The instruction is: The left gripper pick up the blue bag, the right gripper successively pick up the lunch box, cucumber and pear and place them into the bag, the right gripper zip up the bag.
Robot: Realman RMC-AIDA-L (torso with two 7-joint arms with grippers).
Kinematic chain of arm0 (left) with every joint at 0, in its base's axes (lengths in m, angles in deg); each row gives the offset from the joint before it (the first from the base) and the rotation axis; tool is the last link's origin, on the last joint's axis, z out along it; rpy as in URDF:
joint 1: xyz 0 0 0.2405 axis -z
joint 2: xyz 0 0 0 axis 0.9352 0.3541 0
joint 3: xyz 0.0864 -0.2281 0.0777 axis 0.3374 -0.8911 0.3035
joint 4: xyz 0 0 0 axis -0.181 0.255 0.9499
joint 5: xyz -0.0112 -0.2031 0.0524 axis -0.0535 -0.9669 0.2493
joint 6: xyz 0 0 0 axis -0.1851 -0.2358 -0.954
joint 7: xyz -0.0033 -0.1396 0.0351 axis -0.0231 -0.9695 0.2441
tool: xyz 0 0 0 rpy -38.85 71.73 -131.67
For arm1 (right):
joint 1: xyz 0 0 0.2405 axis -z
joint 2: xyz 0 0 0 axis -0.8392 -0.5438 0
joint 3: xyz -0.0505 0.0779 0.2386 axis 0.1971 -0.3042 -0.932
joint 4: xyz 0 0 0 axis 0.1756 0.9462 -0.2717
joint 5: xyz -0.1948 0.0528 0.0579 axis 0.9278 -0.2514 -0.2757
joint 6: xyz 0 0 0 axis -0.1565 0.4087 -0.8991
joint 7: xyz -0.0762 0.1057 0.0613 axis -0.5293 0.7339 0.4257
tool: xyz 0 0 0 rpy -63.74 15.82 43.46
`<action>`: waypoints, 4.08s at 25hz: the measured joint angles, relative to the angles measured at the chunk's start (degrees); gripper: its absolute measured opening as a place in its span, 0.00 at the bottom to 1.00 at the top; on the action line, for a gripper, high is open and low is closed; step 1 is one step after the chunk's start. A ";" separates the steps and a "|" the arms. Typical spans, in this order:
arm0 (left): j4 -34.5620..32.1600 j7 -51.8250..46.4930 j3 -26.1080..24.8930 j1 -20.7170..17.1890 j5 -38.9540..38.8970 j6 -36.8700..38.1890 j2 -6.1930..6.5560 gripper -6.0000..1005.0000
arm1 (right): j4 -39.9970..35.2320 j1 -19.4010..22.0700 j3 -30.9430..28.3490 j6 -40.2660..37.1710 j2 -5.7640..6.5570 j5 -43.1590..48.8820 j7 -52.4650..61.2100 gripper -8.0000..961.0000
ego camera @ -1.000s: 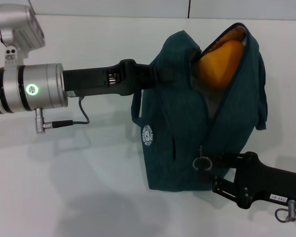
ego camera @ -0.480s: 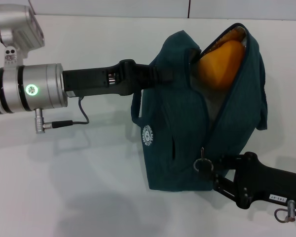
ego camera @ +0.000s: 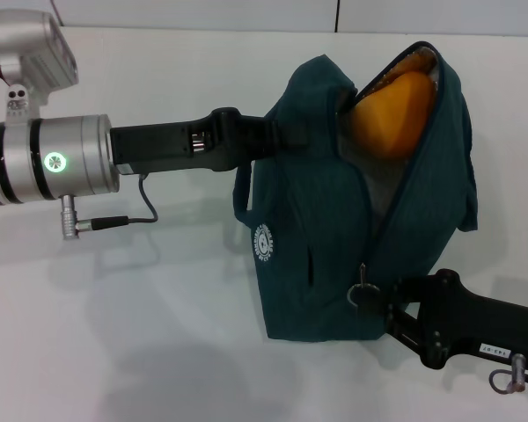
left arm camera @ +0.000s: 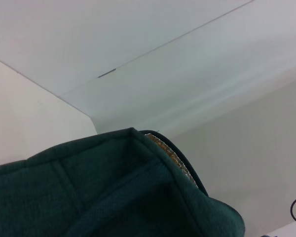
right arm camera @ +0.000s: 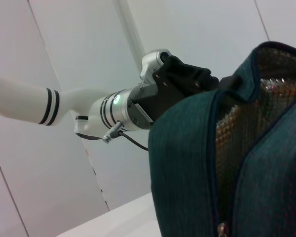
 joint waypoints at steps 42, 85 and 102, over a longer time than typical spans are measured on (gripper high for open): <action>0.00 0.92 -0.09 -0.14 -0.16 -0.13 0.21 0.05 | -0.08 1.04 -0.83 -2.68 0.39 -0.05 0.26 0.02; 0.32 19.69 -0.04 -7.61 -6.45 4.01 -0.74 0.65 | 0.83 -2.45 -7.36 -15.72 -0.01 -12.94 -3.50 0.02; 0.30 30.17 0.19 -17.12 -9.27 10.78 0.04 0.64 | 0.99 -8.21 -3.73 -12.33 -0.36 -12.81 -3.05 0.02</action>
